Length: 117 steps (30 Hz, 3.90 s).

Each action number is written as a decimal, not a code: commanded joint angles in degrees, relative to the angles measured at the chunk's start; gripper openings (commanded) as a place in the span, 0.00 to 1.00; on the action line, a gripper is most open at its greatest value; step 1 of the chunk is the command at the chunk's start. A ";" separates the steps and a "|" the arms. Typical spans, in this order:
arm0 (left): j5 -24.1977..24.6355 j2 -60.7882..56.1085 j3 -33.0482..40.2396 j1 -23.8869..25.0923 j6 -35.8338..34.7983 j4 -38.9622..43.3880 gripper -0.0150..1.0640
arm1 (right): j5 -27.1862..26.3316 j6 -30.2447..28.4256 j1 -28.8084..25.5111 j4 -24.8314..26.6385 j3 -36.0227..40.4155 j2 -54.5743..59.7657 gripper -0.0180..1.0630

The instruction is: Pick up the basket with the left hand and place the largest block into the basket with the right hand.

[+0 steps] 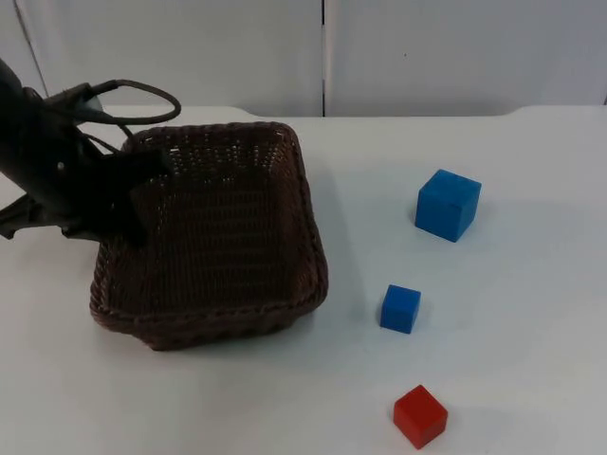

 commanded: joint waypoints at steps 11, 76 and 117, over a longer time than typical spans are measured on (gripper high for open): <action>6.64 -11.49 -0.18 -0.05 -0.04 -3.28 0.01 | -0.25 0.00 -0.29 -0.15 0.11 -0.17 0.99; 14.79 -33.78 22.83 -0.07 6.68 -5.15 0.01 | -0.46 0.89 -0.29 0.05 0.00 -0.17 0.99; 14.64 -33.78 22.83 -0.07 6.68 -5.15 0.01 | -21.53 2.52 -0.29 2.74 -21.28 57.51 0.99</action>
